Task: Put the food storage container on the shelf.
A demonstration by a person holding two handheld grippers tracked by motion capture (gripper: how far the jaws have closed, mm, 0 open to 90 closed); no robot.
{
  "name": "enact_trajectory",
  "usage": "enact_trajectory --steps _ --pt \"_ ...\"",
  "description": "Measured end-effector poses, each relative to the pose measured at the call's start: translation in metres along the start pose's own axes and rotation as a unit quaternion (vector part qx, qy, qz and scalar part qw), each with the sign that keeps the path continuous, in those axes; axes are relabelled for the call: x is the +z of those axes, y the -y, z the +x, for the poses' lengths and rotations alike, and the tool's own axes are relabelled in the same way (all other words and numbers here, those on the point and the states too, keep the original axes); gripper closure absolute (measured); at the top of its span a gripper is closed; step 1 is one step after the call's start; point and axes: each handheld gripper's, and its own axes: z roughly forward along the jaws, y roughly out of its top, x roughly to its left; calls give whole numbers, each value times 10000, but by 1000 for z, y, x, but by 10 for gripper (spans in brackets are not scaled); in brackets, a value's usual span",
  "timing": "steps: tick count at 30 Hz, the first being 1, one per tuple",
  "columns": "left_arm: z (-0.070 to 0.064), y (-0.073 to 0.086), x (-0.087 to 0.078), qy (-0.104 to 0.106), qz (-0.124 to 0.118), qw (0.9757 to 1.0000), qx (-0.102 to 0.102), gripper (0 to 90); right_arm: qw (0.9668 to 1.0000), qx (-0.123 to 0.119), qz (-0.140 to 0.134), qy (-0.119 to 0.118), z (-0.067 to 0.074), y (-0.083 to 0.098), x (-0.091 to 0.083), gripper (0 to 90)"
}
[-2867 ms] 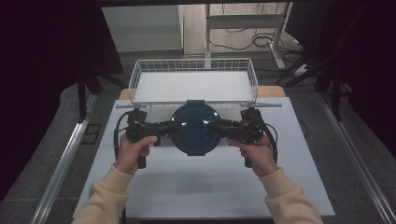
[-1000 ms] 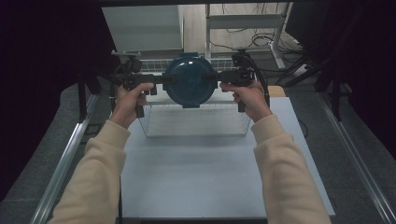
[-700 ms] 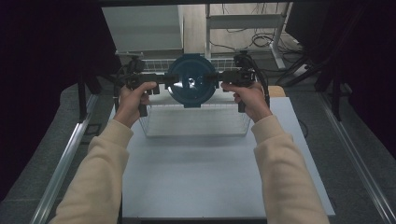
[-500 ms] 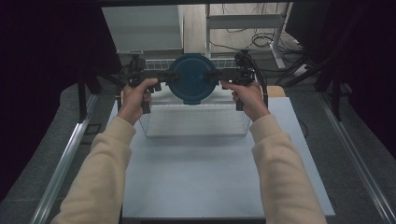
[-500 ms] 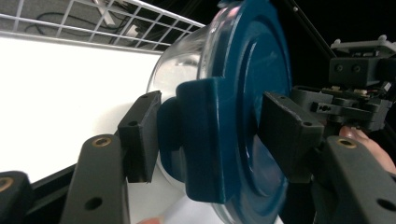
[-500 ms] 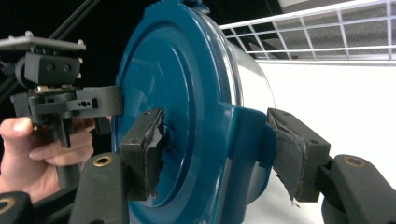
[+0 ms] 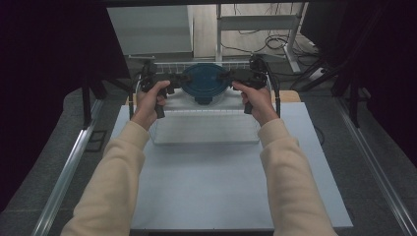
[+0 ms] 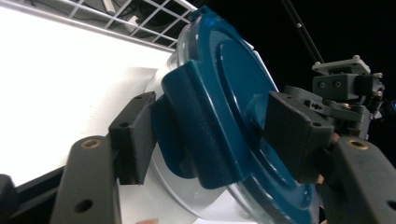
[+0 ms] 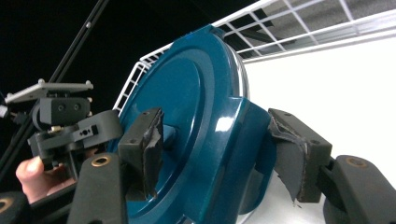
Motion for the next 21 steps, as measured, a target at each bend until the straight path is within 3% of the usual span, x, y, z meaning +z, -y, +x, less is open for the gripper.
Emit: enact_trajectory --steps 3,6,9,12,16,19,21 --pt "0 1 1 29 -52 10000 22 352 10000 -36 -56 -17 0 1 0 381" --pt "-3 2 1 -80 -121 9998 111 337 9999 -55 -109 38 2 3 -1 358" --pt "-10 4 -3 -317 -402 9978 417 300 9983 -334 -251 413 11 6 -3 192" --pt "-19 7 -12 -490 -498 9947 749 255 9955 -545 -472 620 24 13 -13 137" --pt "-29 25 -32 -472 -560 9907 1149 230 9876 -1254 -675 667 36 35 -34 117" --pt "-33 51 -49 -531 -458 9872 1436 219 9783 -1762 -690 848 36 55 -50 111" --pt "-32 67 -56 -721 -335 9835 1624 213 9719 -2048 -684 938 31 70 -61 112"
